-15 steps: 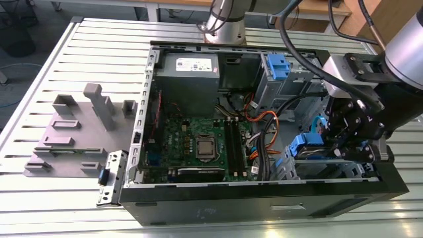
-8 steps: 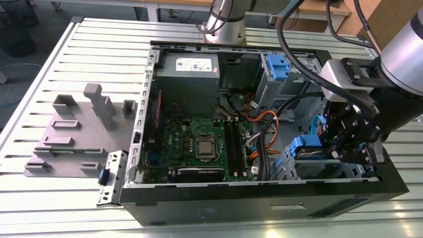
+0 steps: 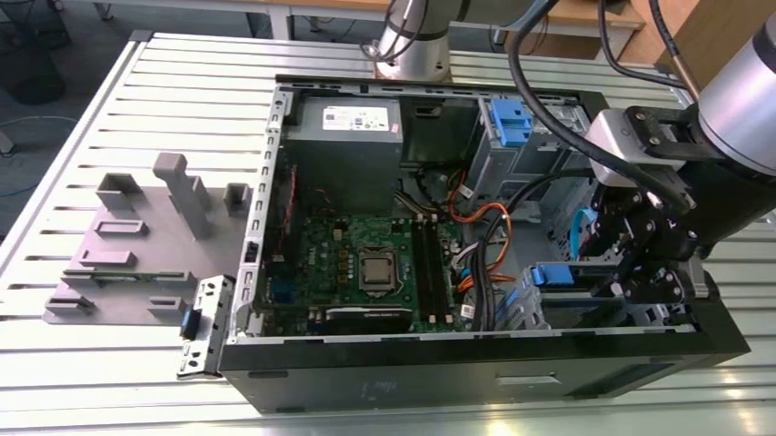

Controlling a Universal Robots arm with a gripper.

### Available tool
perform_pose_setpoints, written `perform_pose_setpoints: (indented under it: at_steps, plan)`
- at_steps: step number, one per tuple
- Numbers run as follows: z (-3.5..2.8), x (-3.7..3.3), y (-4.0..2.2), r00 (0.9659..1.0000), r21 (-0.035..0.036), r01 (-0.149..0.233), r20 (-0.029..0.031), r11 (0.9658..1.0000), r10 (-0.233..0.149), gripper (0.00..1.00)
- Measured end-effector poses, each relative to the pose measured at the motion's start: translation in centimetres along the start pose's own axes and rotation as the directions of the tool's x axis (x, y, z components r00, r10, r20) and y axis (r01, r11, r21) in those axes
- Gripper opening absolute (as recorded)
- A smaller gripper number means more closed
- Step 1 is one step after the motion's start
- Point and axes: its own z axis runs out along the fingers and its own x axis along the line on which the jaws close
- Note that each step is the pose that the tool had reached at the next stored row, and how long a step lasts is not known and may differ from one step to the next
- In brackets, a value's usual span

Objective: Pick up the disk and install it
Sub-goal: 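Insert the disk into the insertion slot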

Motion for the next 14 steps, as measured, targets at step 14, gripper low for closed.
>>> perform_pose_setpoints:
  at_steps: [14]
  plan:
    - [-0.41,-0.01,0.10,1.0000,0.0115,0.001,0.0016,0.9999,-0.001,0.48]
